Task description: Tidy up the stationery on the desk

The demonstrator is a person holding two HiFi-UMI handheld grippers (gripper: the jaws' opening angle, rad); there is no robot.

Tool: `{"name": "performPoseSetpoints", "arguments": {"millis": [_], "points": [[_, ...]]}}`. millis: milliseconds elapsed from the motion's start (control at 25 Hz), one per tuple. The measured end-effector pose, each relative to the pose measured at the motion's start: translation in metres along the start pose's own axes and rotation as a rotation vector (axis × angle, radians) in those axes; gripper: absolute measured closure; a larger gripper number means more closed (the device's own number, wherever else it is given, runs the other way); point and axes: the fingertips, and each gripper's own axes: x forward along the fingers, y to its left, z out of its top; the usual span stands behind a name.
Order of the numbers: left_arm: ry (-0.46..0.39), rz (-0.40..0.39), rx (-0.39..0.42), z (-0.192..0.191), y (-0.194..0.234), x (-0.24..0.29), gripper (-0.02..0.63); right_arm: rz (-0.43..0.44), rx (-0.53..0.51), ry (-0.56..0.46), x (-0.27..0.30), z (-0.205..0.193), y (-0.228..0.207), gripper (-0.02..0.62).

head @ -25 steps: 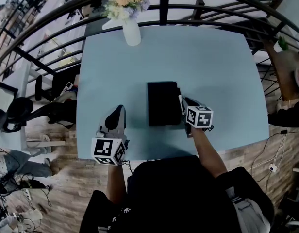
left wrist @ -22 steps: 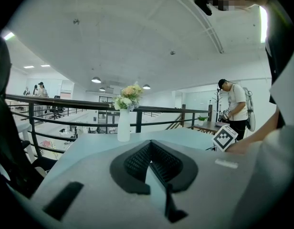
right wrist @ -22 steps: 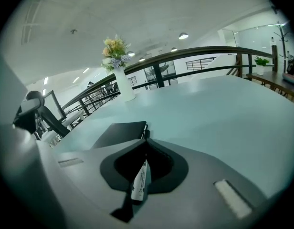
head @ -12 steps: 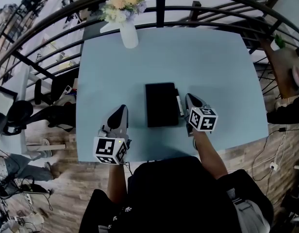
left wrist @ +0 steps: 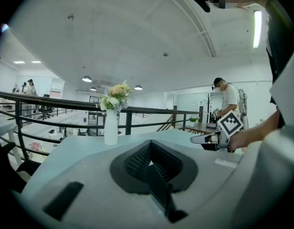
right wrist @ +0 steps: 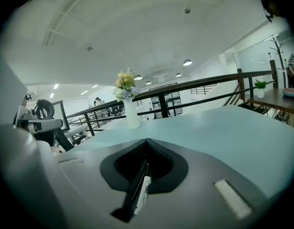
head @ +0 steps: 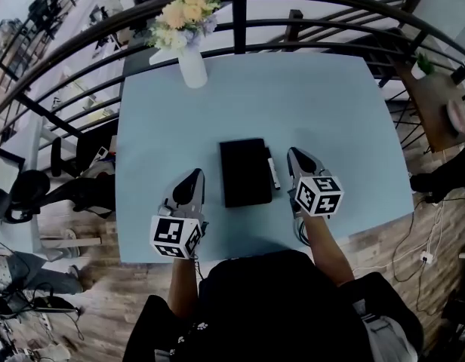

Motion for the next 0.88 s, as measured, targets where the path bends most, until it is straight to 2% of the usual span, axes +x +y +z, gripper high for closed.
{"name": "performPoseSetpoints", "arguments": {"millis": [320,880], "points": [[0.000,-0.028,0.008,0.003,-0.008,0.009,0.614,0.028,0.006,-0.045,-0.010,0.017,0.002,0.588],[0.010,-0.044,0.011,0.003,-0.013,0.019,0.614,0.049,-0.036,-0.027,-0.012,0.019,0.004,0.588]]}}
